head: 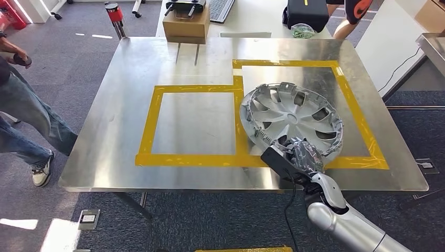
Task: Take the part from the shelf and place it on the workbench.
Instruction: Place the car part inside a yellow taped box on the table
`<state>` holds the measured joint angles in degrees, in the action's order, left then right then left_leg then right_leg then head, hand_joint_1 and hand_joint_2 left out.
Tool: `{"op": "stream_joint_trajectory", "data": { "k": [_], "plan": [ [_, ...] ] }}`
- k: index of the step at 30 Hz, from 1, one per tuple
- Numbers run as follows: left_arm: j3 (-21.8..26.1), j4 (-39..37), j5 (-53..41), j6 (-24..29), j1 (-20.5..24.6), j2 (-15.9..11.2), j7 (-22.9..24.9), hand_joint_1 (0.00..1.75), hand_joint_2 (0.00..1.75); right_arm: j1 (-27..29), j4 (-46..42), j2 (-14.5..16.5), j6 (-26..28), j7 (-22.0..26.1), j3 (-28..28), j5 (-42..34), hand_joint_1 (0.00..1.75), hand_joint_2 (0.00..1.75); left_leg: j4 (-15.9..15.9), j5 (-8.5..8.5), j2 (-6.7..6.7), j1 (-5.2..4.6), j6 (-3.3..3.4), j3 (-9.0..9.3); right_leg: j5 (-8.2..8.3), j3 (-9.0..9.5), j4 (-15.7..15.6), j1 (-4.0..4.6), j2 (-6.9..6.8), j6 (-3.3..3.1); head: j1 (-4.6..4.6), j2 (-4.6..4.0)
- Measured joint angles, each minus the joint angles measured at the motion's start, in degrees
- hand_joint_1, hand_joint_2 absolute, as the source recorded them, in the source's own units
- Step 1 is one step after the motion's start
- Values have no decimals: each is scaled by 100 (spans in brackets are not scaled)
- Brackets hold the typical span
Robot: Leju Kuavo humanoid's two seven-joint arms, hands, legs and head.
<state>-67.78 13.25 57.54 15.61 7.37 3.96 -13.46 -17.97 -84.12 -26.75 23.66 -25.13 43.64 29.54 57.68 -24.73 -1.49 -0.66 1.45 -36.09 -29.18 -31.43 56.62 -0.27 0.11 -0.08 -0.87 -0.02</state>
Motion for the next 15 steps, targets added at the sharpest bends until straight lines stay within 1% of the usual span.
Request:
{"op": "stream_joint_trajectory", "data": {
  "k": [2, 4, 15],
  "plan": [
    [0, 0, -9, 0, -8, 0, -21, 0, 87, 5, 40, 16, 11, 3, 1, 8, 0, 0, 0, 0, 1, 0, 0, 1, 0, 0, 0, 0, 1, 0, 1, 0],
    [0, 0, -9, -23, -14, 0, -81, 0, 0, 5, 64, 25, 10, -20, -1, 20, 0, 0, 0, 0, 1, 0, 0, 3, 0, 1, 0, 0, 2, 0, 1, 0],
    [1, 0, 12, -54, -21, 0, -146, 0, 0, 23, 77, 31, -61, -146, -55, 22, 0, 0, 0, 0, 2, 0, 0, 12, 1, 8, 0, -1, 3, -1, 1, 0]
  ]
}}
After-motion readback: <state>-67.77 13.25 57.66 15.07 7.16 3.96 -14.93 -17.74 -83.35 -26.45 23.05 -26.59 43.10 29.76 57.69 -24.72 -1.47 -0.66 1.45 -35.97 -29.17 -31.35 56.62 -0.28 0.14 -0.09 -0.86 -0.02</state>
